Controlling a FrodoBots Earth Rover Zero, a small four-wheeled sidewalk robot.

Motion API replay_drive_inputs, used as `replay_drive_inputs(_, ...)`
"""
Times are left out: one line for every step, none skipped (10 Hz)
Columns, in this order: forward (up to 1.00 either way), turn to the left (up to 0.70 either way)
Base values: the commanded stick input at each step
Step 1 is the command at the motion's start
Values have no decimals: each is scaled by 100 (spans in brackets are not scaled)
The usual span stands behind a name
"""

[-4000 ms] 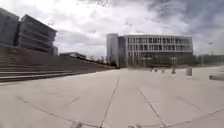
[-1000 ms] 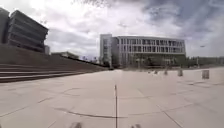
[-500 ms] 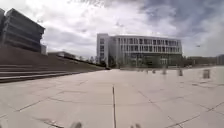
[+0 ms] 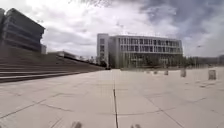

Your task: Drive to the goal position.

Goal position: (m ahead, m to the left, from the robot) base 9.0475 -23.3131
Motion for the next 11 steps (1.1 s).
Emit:
replay_drive_inputs(70,0)
replay_drive_inputs(70,0)
replay_drive_inputs(70,0)
replay_drive_inputs(70,0)
replay_drive_inputs(70,0)
replay_drive_inputs(70,0)
replay_drive_inputs(70,0)
replay_drive_inputs(70,0)
replay_drive_inputs(70,0)
replay_drive_inputs(70,0)
replay_drive_inputs(70,0)
